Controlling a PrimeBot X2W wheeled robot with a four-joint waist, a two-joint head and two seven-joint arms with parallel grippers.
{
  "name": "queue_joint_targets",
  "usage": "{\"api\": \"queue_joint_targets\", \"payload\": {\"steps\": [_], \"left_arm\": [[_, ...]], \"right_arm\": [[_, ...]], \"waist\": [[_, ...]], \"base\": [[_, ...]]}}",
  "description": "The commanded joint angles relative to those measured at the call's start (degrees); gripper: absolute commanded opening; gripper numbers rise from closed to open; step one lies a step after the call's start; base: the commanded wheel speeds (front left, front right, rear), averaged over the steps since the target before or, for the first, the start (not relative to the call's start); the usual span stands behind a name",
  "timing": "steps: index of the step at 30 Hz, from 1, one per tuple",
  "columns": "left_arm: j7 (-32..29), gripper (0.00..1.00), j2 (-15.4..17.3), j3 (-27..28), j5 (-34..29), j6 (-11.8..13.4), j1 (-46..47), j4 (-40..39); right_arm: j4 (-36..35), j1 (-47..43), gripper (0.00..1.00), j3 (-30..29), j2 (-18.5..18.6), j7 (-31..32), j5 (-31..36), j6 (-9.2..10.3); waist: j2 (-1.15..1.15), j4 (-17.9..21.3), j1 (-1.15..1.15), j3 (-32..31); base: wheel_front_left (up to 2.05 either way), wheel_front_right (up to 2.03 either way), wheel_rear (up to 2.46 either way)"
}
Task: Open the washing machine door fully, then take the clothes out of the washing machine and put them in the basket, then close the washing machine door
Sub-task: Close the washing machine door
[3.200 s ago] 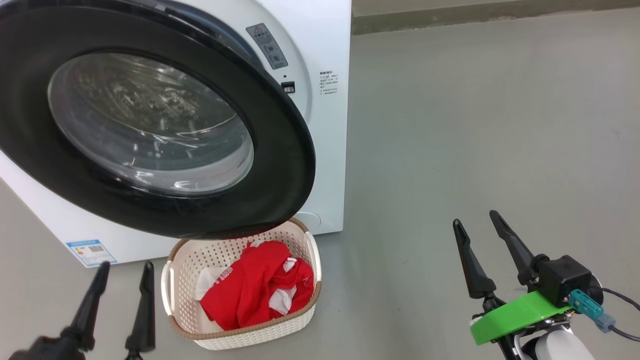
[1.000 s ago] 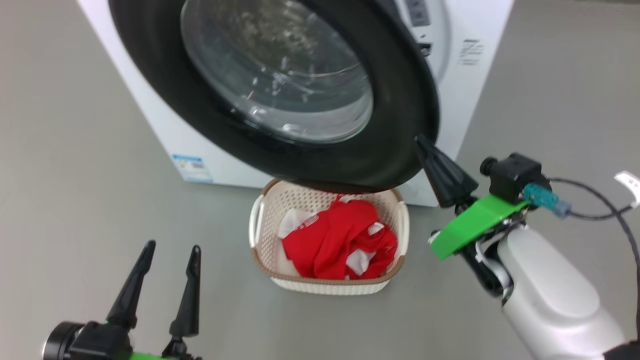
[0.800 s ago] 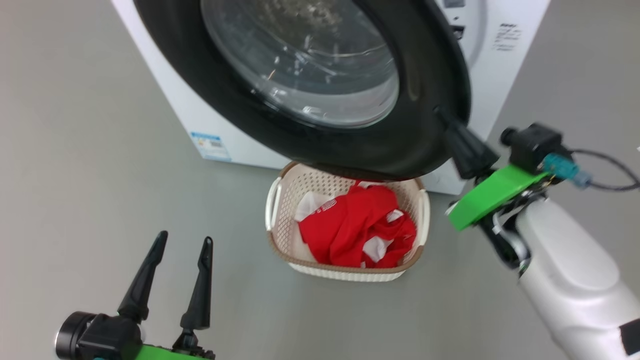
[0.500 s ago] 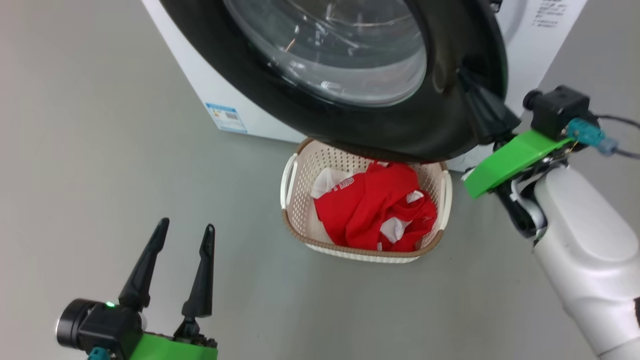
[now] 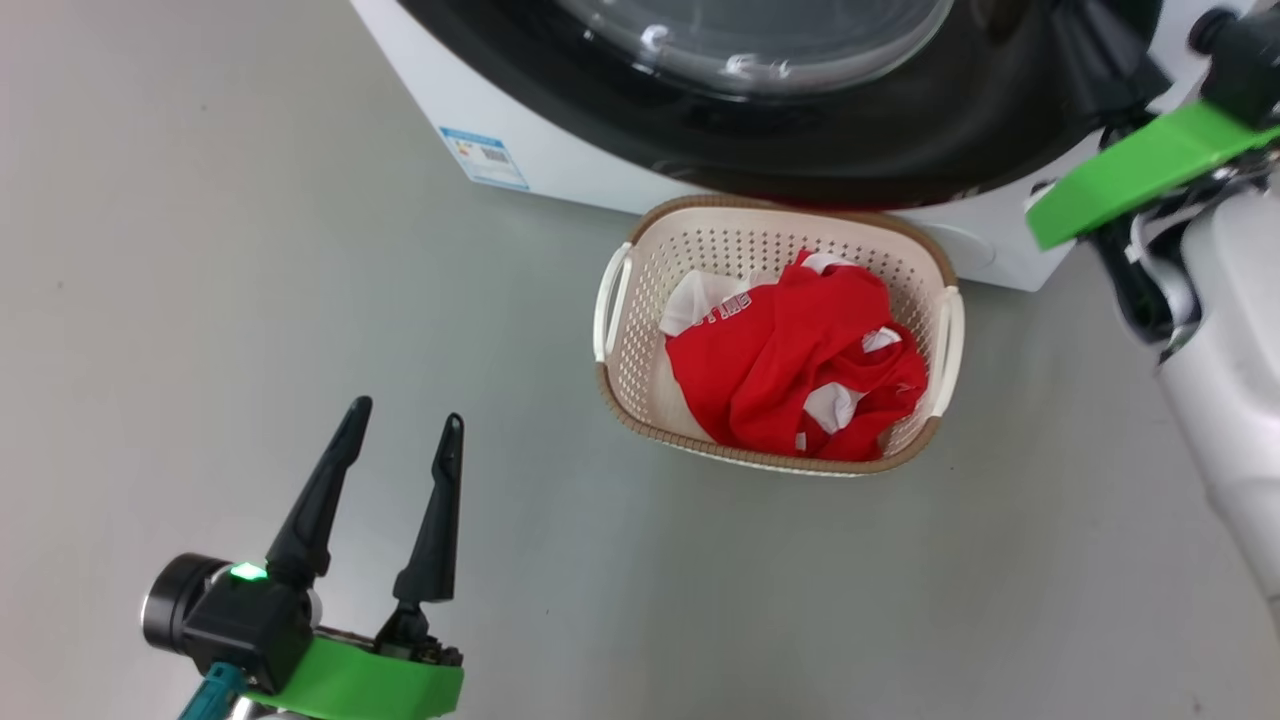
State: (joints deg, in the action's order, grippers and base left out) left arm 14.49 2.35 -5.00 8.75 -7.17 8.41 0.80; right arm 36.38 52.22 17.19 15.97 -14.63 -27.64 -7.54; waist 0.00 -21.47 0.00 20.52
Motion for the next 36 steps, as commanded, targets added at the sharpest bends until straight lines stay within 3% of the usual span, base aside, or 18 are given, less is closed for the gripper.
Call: {"api": "queue_joint_targets", "payload": {"steps": [1, 7, 14, 23, 24, 26, 27, 36], "left_arm": [[0.51, 1.0, 0.64, 1.63, 0.72, -0.32, 1.17, -1.07], [0.51, 1.0, 0.61, 0.56, 1.01, -0.32, 1.84, -0.77], [0.51, 1.0, 0.71, -0.33, 0.83, -0.32, 2.5, -0.21], [0.51, 1.0, 1.22, -0.56, 2.44, -0.32, 3.44, 0.52], [0.51, 1.0, 1.21, -0.47, 2.67, -0.32, 3.61, 0.57], [0.51, 1.0, 1.18, -0.23, 3.3, -0.32, 3.87, 0.71], [0.51, 1.0, 1.17, -0.09, 3.53, -0.32, 3.97, 0.89], [0.51, 1.0, 1.08, 1.67, 5.9, -0.32, 5.08, 2.87]], "right_arm": [[-0.87, 1.98, 0.0, -0.33, -0.01, -0.37, 0.27, 0.05], [1.84, 6.23, 0.0, -3.32, 1.19, -0.37, 1.31, 0.05], [3.74, 8.64, 0.0, -8.36, 0.0, -0.37, 4.07, 0.05], [2.54, 7.28, 0.0, -5.7, -1.44, -0.37, 3.34, 0.05], [1.83, 6.7, 0.05, -5.48, -1.66, -0.37, 3.09, 0.05], [0.14, 5.23, 0.5, -5.35, -2.02, -0.37, 2.84, 0.05], [-0.75, 4.31, 1.0, -5.27, -2.21, -0.37, 2.8, 0.05], [-8.31, -5.61, 1.0, -6.79, -3.69, -0.37, 5.14, 0.05]], "waist": [[0.0, -1.03, 0.0, 1.2], [0.0, -2.09, 0.0, 2.45], [0.0, -2.32, 0.0, 2.76], [0.0, 0.26, 0.0, 1.99], [0.0, 0.78, 0.0, 1.78], [0.0, 1.99, 0.0, 1.34], [0.0, 2.7, 0.0, 1.06], [0.0, 9.96, 0.0, -2.47]], "base": [[0.0, 0.0, 0.0], [0.0, 0.0, 0.0], [0.0, 0.0, 0.0], [0.0, 0.0, 0.0], [0.0, 0.0, 0.0], [0.0, 0.0, 0.0], [0.0, 0.0, 0.0], [0.0, 0.0, 0.0]]}}
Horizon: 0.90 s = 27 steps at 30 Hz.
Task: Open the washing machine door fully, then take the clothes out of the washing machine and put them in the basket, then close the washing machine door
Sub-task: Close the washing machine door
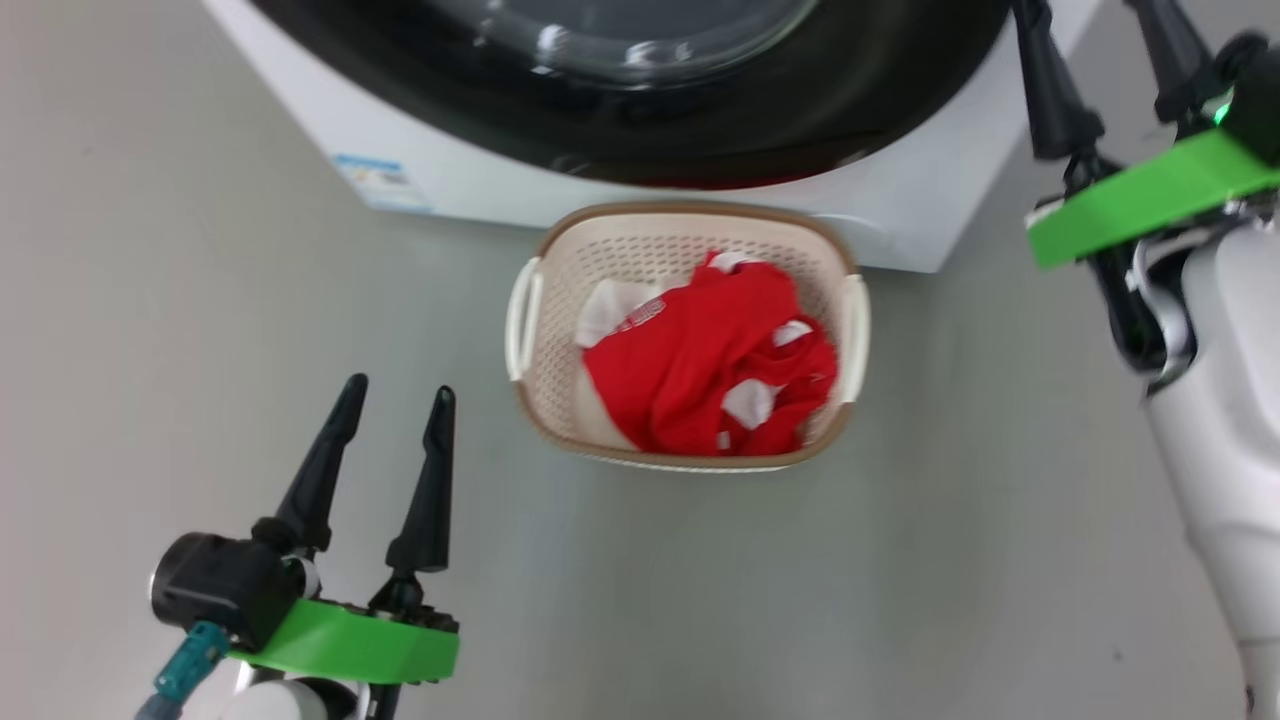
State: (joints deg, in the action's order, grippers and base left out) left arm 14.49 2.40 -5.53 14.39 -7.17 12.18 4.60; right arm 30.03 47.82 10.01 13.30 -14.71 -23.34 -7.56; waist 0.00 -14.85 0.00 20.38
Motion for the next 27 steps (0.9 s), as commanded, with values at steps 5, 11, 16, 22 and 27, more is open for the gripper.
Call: {"api": "queue_joint_targets", "payload": {"steps": [5, 11, 16, 22, 27], "left_arm": [[0.51, 1.0, 0.98, 4.43, -0.11, -0.32, 1.37, 0.49], [0.51, 1.0, 0.93, 6.63, -1.05, -0.32, 0.25, 1.65], [0.51, 1.0, 1.12, 7.97, -1.63, -0.32, -1.02, 1.96], [0.51, 1.0, 1.66, 9.5, -3.31, -0.32, -2.71, 2.24], [0.51, 1.0, 1.69, 10.66, -3.53, -0.32, -4.56, 2.57]], "right_arm": [[-6.49, -7.29, 1.0, -1.32, -2.82, -0.29, 2.83, 0.08], [-10.25, -15.1, 1.0, -1.66, -5.44, -0.29, 4.82, 0.08], [-12.31, -20.35, 1.0, -2.26, -6.35, -0.29, 6.21, 0.08], [-12.48, -25.91, 1.0, -4.44, -7.27, -0.29, 6.4, 0.08], [-13.28, -29.76, 1.0, -5.9, -7.58, -0.29, 5.78, 0.08]], "waist": [[0.0, 7.61, 0.0, -4.9], [0.0, 11.81, 0.0, -8.64], [0.0, 14.06, 0.0, -11.19], [0.0, 15.63, 0.0, -14.07], [0.0, 16.63, 0.0, -16.57]], "base": [[0.0, 0.0, 0.0], [0.0, 0.0, 0.0], [0.0, 0.0, 0.0], [0.0, 0.0, 0.0], [0.0, 0.0, 0.0]]}}
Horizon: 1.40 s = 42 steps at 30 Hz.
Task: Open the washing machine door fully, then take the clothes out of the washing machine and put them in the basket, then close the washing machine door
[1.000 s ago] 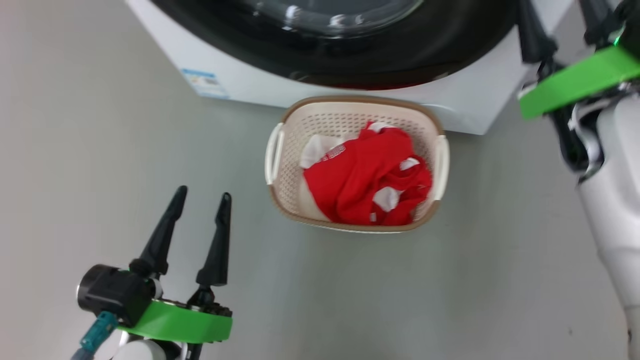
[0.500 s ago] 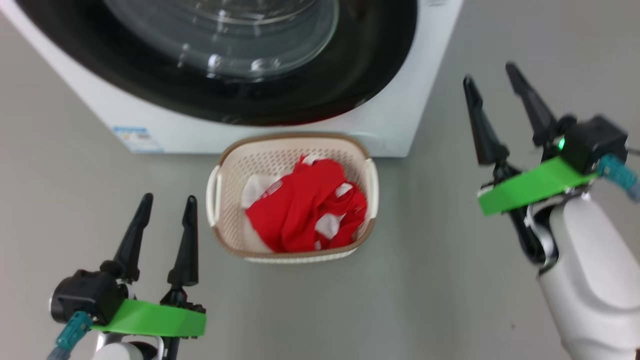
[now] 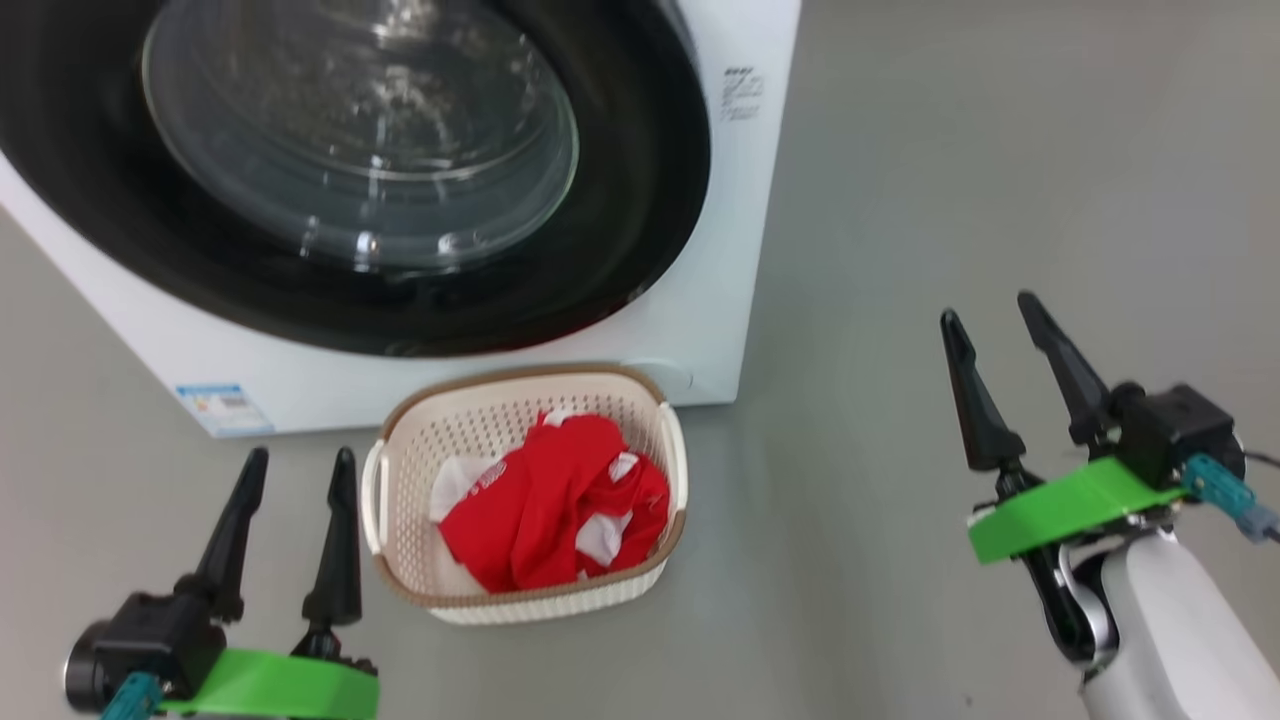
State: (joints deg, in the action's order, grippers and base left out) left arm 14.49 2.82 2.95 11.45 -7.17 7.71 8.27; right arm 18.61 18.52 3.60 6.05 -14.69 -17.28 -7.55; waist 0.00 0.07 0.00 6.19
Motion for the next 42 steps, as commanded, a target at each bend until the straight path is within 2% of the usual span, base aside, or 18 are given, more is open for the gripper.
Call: {"api": "queue_joint_targets", "payload": {"steps": [1, 12, 42], "left_arm": [[0.51, 1.0, 1.35, 2.3, -0.63, -0.32, -0.44, -1.03], [0.51, 1.0, 2.21, 3.28, -0.2, -0.32, -3.74, -1.19], [0.51, 1.0, 3.85, 3.31, -0.02, -0.32, -8.2, -2.77]], "right_arm": [[-2.21, -1.25, 1.0, 0.32, -0.4, -0.31, -0.51, 0.06], [-4.97, -8.2, 1.0, -0.13, 0.03, -0.31, -0.85, 0.06], [-8.34, -14.23, 1.0, 0.57, 1.42, -0.31, -1.31, 0.06]], "waist": [[0.0, 1.85, 0.0, -2.82], [0.0, 3.21, 0.0, -6.4], [0.0, 4.12, 0.0, -9.56]], "base": [[0.0, 0.0, 0.0], [0.0, 0.0, 0.0], [0.0, 0.0, 0.0]]}}
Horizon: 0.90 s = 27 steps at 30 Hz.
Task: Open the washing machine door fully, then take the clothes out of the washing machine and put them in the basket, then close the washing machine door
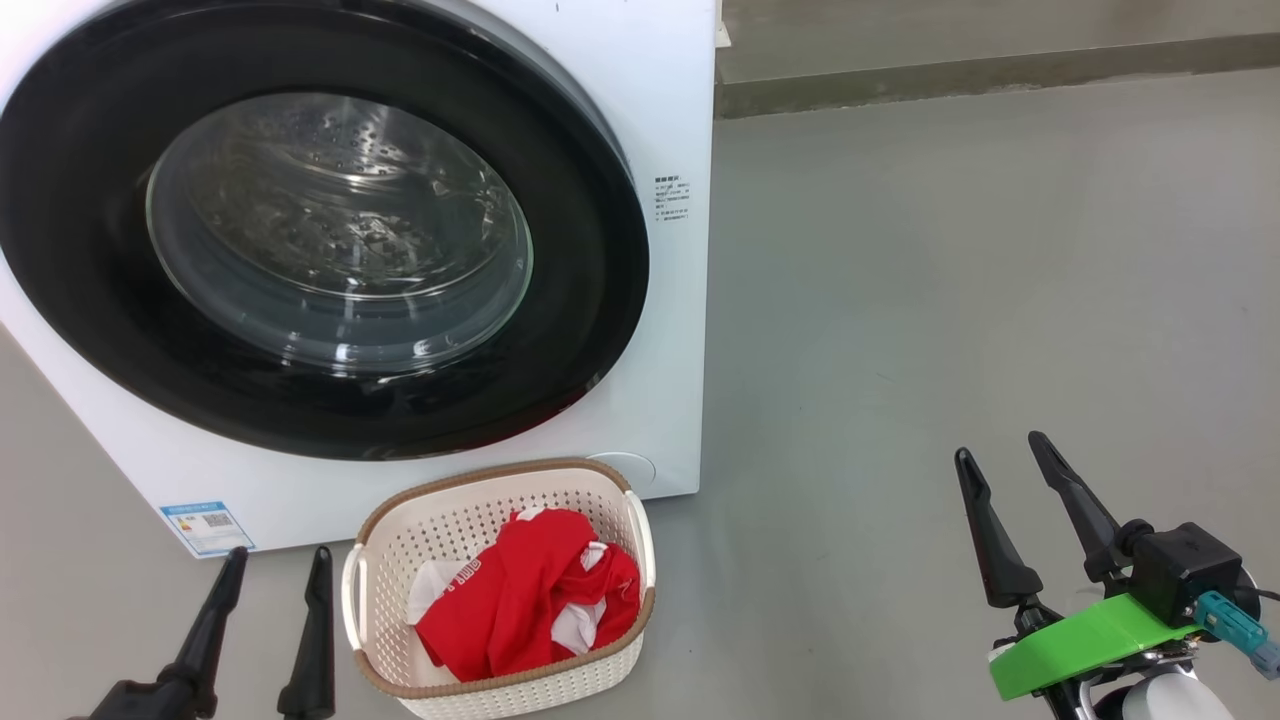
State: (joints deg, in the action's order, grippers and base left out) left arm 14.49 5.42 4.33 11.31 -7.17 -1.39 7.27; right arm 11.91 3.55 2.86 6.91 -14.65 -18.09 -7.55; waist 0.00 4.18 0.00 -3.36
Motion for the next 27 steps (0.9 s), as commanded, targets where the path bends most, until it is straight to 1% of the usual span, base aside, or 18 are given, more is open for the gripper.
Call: {"api": "queue_joint_targets", "payload": {"steps": [1, 10, 11, 12, 16, 19, 22, 23, 27], "left_arm": [[0.51, 1.0, 1.3, 1.96, 0.16, -0.32, 0.92, -1.8], [0.51, 1.0, 1.81, 1.96, 0.44, -0.32, 0.81, -3.28], [0.51, 0.0, 1.71, 2.44, 0.18, -0.32, 0.78, -3.75], [-0.03, 0.0, 0.57, 0.22, 0.38, 0.02, 0.03, -1.76], [-0.43, 0.0, -0.68, -0.36, 0.54, 0.08, -1.07, 1.26], [-1.07, 0.0, -0.72, -0.1, 2.38, 0.07, -0.74, 1.55], [-1.6, 0.0, -0.76, -0.06, 4.34, 0.06, -0.57, 1.61], [-1.75, 0.0, -0.78, -0.05, 4.99, 0.05, -0.54, 1.63], [-2.34, 0.0, -0.84, -0.05, 7.58, 0.04, -0.31, 1.78]], "right_arm": [[-1.66, 0.7, 1.0, 1.34, 0.56, -0.35, -0.5, 0.06], [-1.87, 0.5, 1.0, 1.5, 0.88, -0.35, -0.16, 0.06], [-1.89, 0.4, 0.0, 1.46, 0.95, -0.35, -0.15, 0.06], [-0.04, -0.16, 0.0, 0.03, 0.02, 0.02, -0.04, 0.0], [2.9, -2.14, 0.0, 0.06, -0.92, 0.09, -0.15, 0.0], [2.97, -1.97, 0.0, -0.13, -0.99, 0.58, -1.91, 0.0], [2.87, -1.91, 0.0, -0.38, -1.06, 1.08, -3.71, 0.0], [2.83, -1.9, 0.0, -0.45, -1.08, 1.25, -4.31, 0.0], [2.81, -1.77, 0.0, -0.74, -1.17, 1.92, -6.69, 0.01]], "waist": [[0.0, 0.01, 0.0, -0.03], [0.0, 0.35, 0.0, -0.23], [0.0, 0.44, 0.0, -0.23], [0.0, 0.43, 0.0, -0.24], [0.0, 0.43, 0.0, -0.24], [0.0, 0.34, 0.02, -0.18], [0.0, 0.2, 0.13, -0.17], [0.0, 0.16, 0.13, -0.17], [0.0, 0.01, 0.01, 0.07]], "base": [[0.0, 0.0, 0.0], [0.0, 0.0, 0.0], [0.0, 0.0, 0.0], [0.0, 0.0, 0.0], [0.0, 0.0, 0.0], [0.0, 0.0, 0.0], [0.0, 0.0, 0.0], [0.0, 0.0, 0.0], [0.0, 0.0, 0.0]]}}
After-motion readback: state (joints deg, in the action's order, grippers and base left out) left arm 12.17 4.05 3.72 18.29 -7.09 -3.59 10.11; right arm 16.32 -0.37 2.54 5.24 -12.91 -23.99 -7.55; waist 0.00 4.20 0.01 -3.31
